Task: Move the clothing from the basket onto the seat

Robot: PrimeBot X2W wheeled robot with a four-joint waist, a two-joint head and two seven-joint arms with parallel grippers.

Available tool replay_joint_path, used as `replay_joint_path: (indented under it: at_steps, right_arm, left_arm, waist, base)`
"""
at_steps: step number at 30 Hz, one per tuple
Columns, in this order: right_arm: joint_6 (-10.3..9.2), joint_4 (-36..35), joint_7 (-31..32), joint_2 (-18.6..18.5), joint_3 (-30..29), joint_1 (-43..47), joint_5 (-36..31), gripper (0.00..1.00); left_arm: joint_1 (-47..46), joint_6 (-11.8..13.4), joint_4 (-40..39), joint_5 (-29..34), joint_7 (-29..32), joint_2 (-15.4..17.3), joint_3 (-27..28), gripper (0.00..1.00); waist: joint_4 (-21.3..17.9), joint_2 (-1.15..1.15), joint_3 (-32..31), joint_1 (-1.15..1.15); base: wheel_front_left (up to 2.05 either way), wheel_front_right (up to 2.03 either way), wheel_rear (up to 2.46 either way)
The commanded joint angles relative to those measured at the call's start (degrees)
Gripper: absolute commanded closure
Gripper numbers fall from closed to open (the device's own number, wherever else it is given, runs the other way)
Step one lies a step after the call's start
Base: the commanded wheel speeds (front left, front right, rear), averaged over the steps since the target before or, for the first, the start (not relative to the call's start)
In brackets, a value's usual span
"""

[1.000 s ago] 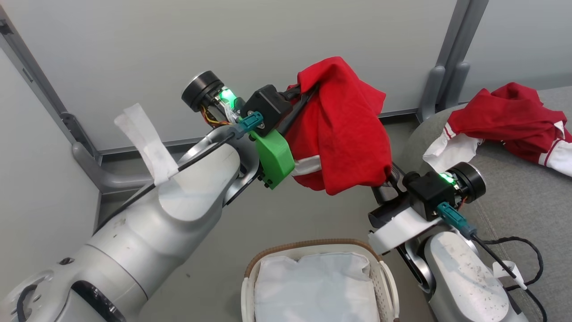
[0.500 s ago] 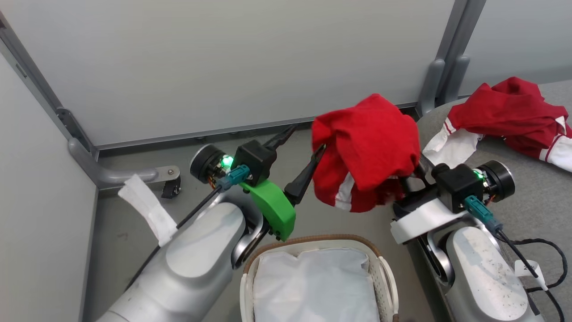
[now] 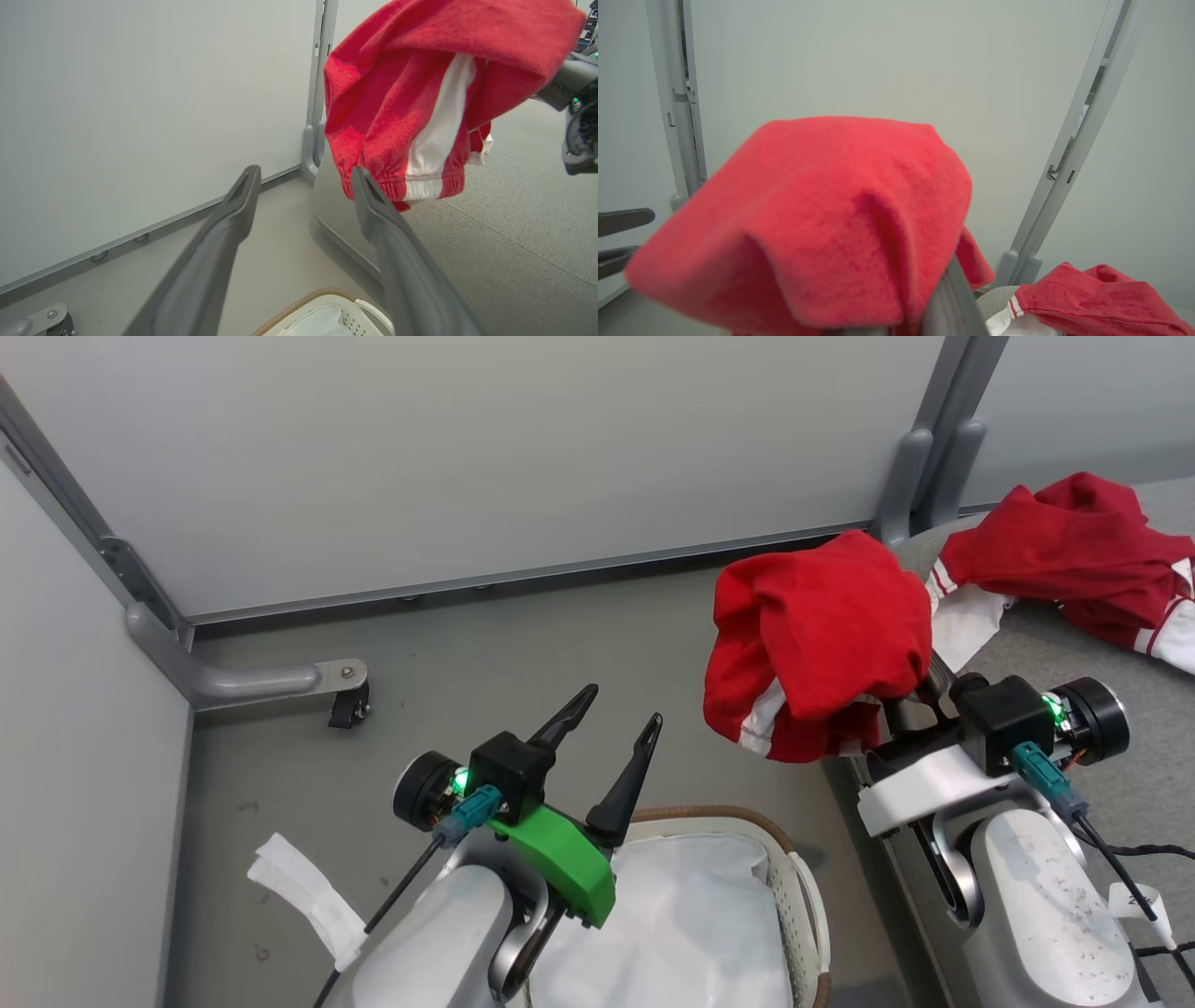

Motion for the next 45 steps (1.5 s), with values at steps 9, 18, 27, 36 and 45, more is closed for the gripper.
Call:
replay_joint_path:
  at_steps: [9, 18, 27, 36, 45]
  right_arm:
    - [-0.08, 0.09, -0.29, -0.21, -2.28, -0.12, -1.40, 1.00]
    - [-0.08, -0.08, -0.28, -0.22, -4.57, 0.55, -1.74, 1.00]
    - [-0.08, -0.13, -0.29, -0.19, -6.54, 1.63, -0.78, 1.00]
    - [-0.08, -0.06, -0.28, -0.17, -7.97, 1.69, 0.91, 1.00]
    - [-0.08, 0.16, -0.29, -0.32, -13.00, -7.37, -2.75, 1.00]
  left_arm:
    - [3.73, -0.58, -2.71, 3.66, 0.03, -0.54, 1.69, 0.00]
    - [4.26, -0.67, -4.51, 4.20, 0.04, -0.57, 1.05, 0.00]
    - [3.49, -0.65, -4.10, 4.80, 0.04, -0.50, 0.21, 0.00]
    - [2.01, -0.65, -3.47, 5.68, 0.04, -0.46, -0.79, 0.00]
    - [0.06, -0.65, -2.88, 7.34, 0.04, 0.26, -1.47, 0.00]
  waist:
    - [-4.18, 0.00, 1.76, 0.00]
    - [-13.99, 0.00, 4.11, 0.00]
    - [-23.07, 0.00, 6.77, 0.00]
    - [-26.35, 0.00, 8.93, 0.00]
    - [-25.00, 0.00, 13.47, 0.00]
  base:
    - [0.00, 0.00, 0.00]
    - [0.00, 0.00, 0.00]
    - [0.00, 0.00, 0.00]
    - [0.00, 0.00, 0.00]
    - [0.00, 0.00, 0.00]
